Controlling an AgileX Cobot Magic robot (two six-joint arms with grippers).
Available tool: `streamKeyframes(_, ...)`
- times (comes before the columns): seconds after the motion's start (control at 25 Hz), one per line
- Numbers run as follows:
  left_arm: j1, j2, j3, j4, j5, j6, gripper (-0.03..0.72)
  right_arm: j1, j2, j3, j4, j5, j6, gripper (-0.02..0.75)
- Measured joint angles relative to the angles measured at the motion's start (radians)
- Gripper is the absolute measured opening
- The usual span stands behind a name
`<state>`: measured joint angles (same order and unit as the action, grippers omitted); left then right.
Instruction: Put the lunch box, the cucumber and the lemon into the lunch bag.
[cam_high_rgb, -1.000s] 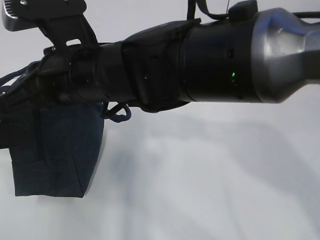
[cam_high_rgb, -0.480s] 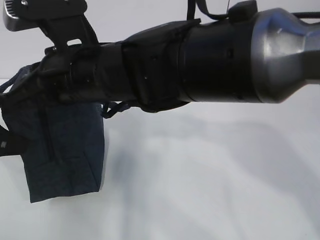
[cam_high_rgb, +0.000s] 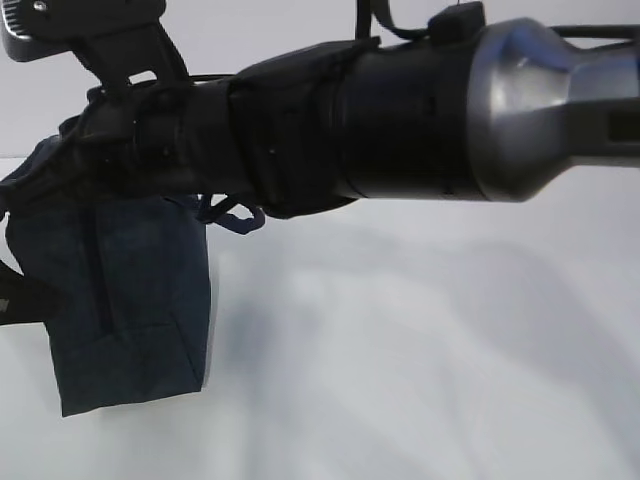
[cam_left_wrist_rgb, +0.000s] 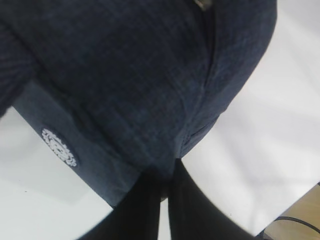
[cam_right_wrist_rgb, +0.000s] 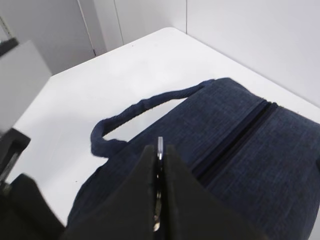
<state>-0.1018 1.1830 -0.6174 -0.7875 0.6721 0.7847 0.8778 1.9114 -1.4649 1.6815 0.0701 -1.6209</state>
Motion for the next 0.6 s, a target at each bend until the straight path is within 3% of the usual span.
streamKeyframes(0.6, 0.000, 0.000, 0.000, 0.000, 0.009, 0.012, -0.001, -0.064, 0.133, -0.179, 0.017, -0.017, -0.033, -0.013)
